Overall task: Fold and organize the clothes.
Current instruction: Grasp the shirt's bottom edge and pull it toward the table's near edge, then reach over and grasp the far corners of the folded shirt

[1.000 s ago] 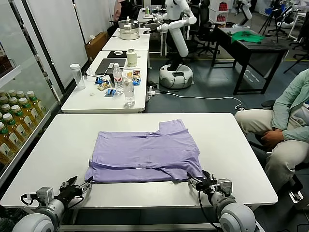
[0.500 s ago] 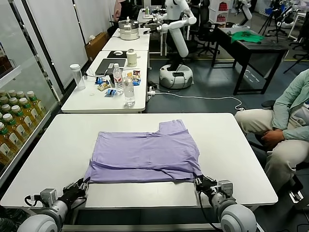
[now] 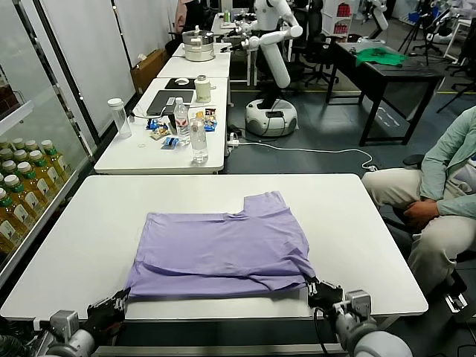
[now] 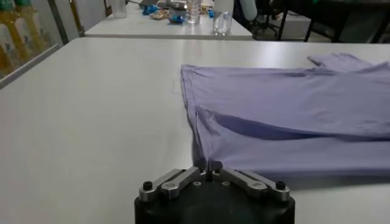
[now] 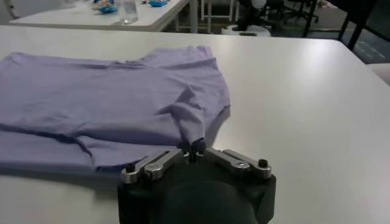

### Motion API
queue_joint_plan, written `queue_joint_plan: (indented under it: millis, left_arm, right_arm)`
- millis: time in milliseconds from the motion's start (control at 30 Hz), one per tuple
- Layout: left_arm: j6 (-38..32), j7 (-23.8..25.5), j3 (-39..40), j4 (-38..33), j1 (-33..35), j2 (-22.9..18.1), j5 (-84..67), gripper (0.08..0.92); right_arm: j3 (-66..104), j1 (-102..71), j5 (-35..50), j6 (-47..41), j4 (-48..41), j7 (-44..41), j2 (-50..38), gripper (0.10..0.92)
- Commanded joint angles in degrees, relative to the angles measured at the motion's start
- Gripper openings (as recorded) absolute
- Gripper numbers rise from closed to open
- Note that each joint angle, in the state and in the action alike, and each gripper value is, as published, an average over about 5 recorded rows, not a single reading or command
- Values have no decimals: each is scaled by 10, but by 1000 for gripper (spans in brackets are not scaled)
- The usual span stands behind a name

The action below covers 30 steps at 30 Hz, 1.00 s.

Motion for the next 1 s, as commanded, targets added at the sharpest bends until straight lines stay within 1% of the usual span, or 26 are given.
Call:
queue_joint_plan:
  millis: [33,100,167,300,367,467,567,667,767,900,1000]
  left_arm:
    - [-5,0,-21,-49,84,-1,22,101]
    - [1,6,-32,-60,81,-2,24,135]
    - [5,12,-51,-75,75,-2,22,193]
    - [13,11,-92,-101,49,3,12,306]
    - [17,7,-102,-106,24,13,9,366]
    - [17,5,-92,-86,-36,36,0,453]
    - [8,20,-65,-35,-101,58,-23,539]
    - [-5,42,-34,41,-165,75,-36,626]
    - [-14,60,-2,112,-237,88,-41,712]
    - [-23,81,45,197,-307,97,-41,801]
    - [-28,95,82,252,-351,98,-39,820]
  right_arm:
    - [10,-77,-31,-2,52,-2,-4,172]
    - [14,-74,-34,-2,59,-3,-2,228]
    - [29,-66,-28,-3,73,-2,-4,288]
    - [68,-16,12,5,89,1,-10,400]
    - [69,38,37,8,75,6,-7,461]
    - [38,147,64,-3,18,18,2,547]
    - [-17,268,77,-15,-67,29,21,634]
    - [-82,381,74,-17,-164,37,48,720]
    - [-136,464,65,-17,-257,37,82,789]
    - [-196,549,51,-17,-349,41,131,818]
    - [-226,597,40,-17,-418,54,169,822]
